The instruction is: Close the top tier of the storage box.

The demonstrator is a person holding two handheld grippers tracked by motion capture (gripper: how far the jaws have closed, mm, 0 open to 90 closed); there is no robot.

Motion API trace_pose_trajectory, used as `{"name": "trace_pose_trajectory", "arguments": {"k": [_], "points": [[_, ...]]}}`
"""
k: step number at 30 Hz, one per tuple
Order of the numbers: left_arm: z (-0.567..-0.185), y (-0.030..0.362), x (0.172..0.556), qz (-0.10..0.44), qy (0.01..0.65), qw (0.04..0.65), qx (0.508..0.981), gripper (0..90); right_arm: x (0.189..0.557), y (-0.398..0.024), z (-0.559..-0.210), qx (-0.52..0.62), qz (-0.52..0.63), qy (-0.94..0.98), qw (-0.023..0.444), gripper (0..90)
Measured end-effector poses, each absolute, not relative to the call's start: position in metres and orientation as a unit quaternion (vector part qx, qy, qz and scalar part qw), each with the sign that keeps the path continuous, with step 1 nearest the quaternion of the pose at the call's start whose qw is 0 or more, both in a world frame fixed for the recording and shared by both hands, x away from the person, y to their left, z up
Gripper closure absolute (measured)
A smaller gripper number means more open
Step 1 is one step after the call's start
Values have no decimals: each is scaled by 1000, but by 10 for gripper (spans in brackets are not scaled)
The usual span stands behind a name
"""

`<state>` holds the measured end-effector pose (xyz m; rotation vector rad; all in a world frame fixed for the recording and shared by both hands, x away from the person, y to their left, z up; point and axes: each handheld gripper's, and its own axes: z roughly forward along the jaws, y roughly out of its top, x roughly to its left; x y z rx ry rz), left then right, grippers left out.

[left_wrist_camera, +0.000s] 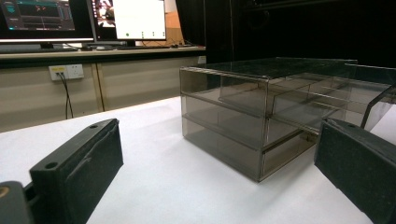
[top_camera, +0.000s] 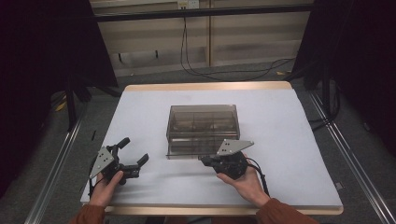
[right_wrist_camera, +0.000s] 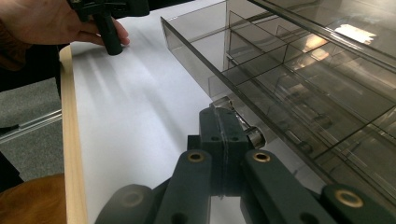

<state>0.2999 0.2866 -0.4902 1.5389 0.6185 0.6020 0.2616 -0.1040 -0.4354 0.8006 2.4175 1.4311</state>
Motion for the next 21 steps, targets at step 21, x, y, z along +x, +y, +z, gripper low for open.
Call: {"name": "trace_pose_trajectory", "arguments": {"k": [21], "points": [[-490, 287, 300, 263, 271, 636, 673, 10, 265, -103, -436, 276, 488, 821, 110, 900]]}}
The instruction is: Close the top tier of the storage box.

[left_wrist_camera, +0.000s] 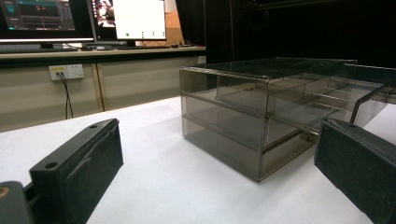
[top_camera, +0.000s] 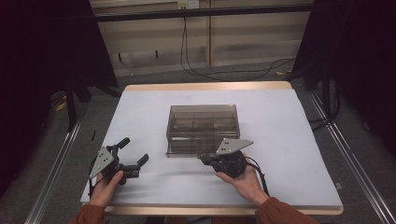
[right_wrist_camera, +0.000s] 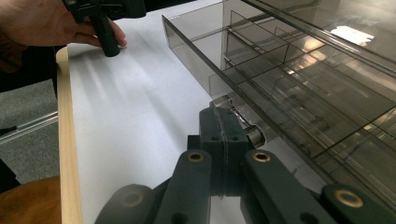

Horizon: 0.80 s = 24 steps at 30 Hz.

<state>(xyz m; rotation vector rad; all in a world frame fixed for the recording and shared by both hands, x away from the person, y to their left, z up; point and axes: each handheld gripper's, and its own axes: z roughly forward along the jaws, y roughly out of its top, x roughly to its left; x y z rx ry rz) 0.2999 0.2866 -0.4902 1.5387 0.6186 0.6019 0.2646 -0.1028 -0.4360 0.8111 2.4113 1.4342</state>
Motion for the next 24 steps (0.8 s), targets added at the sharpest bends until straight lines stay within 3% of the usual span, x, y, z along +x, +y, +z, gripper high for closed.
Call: {"name": "trace_pose_trajectory", "arguments": {"k": [24], "points": [[-490, 287, 300, 263, 271, 636, 673, 10, 267, -103, -437, 277, 487, 820, 114, 900]]}}
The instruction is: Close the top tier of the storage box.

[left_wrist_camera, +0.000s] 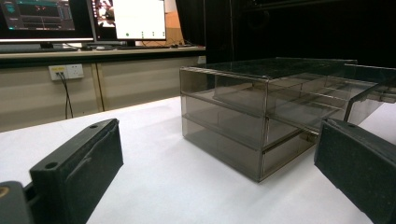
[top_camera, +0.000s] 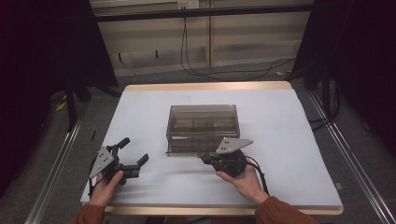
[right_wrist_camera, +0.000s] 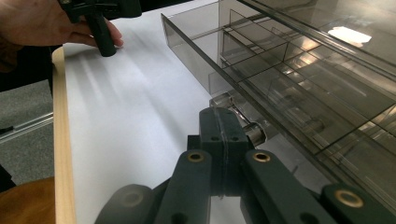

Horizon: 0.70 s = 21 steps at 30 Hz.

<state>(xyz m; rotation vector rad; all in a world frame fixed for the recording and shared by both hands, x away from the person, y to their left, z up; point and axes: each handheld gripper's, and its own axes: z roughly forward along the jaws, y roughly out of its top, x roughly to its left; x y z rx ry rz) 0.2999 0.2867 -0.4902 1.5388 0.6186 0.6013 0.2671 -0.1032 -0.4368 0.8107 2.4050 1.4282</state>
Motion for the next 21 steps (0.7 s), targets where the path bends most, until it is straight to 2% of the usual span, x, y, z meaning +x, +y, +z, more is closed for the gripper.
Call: {"name": "trace_pose_trajectory", "arguments": {"k": [21], "points": [[-490, 287, 300, 263, 271, 635, 674, 10, 271, -103, -438, 279, 488, 819, 116, 900]]}}
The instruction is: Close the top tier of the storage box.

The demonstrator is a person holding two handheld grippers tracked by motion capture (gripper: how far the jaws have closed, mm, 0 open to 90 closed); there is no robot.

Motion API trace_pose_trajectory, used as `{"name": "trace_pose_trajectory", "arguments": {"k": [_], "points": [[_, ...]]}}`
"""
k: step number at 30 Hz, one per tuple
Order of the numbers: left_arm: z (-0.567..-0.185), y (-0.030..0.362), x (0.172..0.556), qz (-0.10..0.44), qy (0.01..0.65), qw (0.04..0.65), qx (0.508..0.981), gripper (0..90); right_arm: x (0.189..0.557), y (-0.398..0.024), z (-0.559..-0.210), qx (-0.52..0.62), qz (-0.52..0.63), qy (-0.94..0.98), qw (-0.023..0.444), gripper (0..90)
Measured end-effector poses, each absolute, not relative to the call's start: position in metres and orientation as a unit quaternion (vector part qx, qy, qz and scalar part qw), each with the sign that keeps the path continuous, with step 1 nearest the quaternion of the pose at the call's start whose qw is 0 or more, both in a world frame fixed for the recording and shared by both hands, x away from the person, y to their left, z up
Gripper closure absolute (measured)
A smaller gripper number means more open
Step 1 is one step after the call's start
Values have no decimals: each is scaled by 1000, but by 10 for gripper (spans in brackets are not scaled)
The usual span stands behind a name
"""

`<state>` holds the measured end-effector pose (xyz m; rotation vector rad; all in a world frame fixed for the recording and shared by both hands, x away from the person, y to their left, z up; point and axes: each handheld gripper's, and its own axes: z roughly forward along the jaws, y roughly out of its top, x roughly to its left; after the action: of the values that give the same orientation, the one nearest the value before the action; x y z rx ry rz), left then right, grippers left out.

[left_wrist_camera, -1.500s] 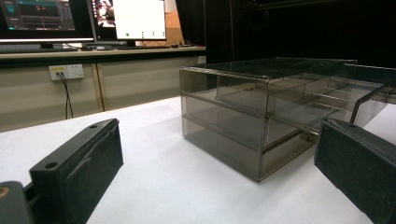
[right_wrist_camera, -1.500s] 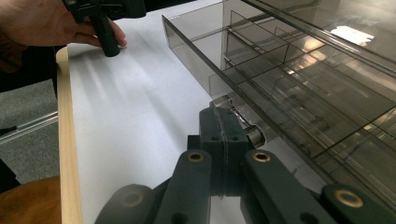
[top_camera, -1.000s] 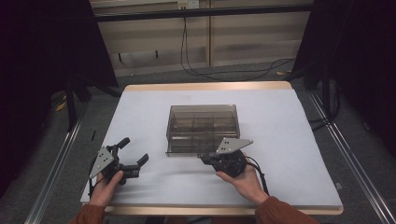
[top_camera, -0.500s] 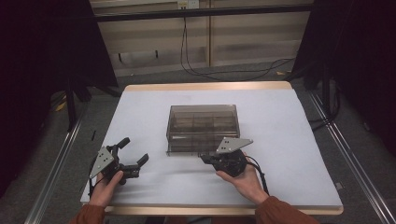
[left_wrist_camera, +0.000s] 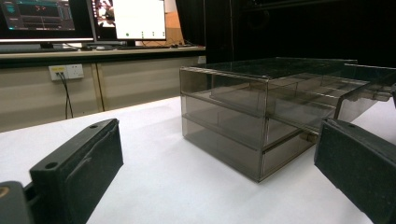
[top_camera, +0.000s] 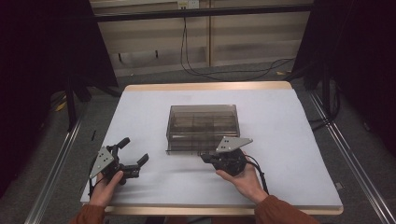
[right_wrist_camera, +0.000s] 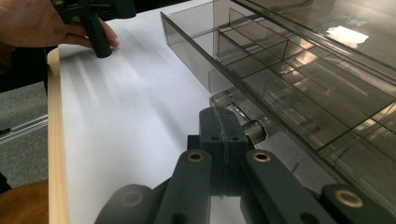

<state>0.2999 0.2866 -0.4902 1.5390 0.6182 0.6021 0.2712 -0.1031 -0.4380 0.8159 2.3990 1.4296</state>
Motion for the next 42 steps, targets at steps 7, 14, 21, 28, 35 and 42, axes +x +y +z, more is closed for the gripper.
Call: {"name": "trace_pose_trajectory", "arguments": {"k": [7, 14, 21, 28, 35, 42], "points": [[-490, 287, 300, 262, 270, 636, 673, 10, 273, -103, -439, 281, 485, 820, 113, 900], [-490, 287, 300, 263, 270, 636, 674, 10, 275, -101, -438, 282, 486, 819, 115, 900], [-490, 287, 300, 262, 270, 636, 673, 10, 276, -102, -439, 284, 484, 819, 117, 900], [-490, 287, 300, 262, 270, 636, 673, 10, 276, -101, -440, 283, 483, 821, 116, 900], [-490, 287, 300, 263, 271, 636, 673, 10, 277, -103, -440, 288, 482, 819, 119, 900], [-490, 287, 300, 263, 271, 636, 673, 10, 279, -102, -440, 288, 484, 818, 119, 900]]}}
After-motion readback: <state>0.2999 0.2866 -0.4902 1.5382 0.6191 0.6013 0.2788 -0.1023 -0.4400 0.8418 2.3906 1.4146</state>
